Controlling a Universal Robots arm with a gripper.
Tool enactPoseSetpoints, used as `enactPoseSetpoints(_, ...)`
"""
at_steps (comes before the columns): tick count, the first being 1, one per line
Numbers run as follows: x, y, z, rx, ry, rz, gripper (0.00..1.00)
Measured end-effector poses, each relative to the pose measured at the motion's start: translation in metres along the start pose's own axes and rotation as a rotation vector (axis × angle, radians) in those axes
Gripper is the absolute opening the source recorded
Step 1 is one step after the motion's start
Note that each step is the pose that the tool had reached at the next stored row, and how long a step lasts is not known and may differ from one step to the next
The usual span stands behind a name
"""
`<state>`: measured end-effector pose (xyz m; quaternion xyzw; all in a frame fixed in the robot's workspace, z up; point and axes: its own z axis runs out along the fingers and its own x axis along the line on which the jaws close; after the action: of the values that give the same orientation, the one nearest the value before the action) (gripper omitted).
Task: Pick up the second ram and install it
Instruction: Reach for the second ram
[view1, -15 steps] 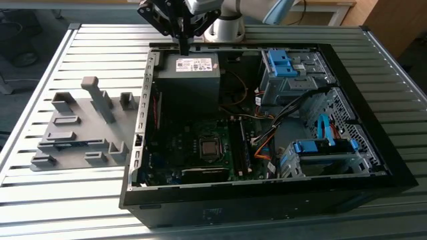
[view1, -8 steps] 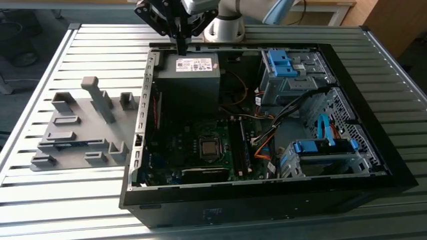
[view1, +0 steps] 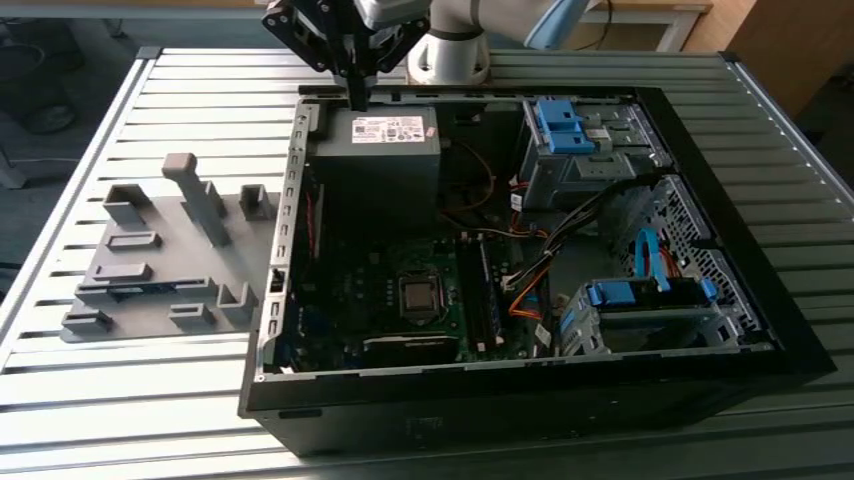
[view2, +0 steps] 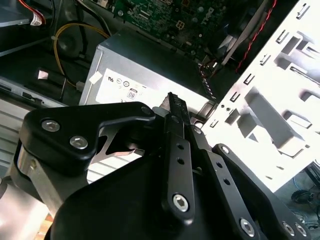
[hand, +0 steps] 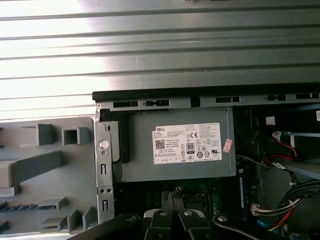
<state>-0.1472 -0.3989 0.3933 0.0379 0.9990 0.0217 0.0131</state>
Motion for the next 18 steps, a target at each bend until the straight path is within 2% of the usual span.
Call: enactPoseSetpoints(18,0.0086,-0.0007,-0.0002,0.0001,0.0001,0.0,0.11)
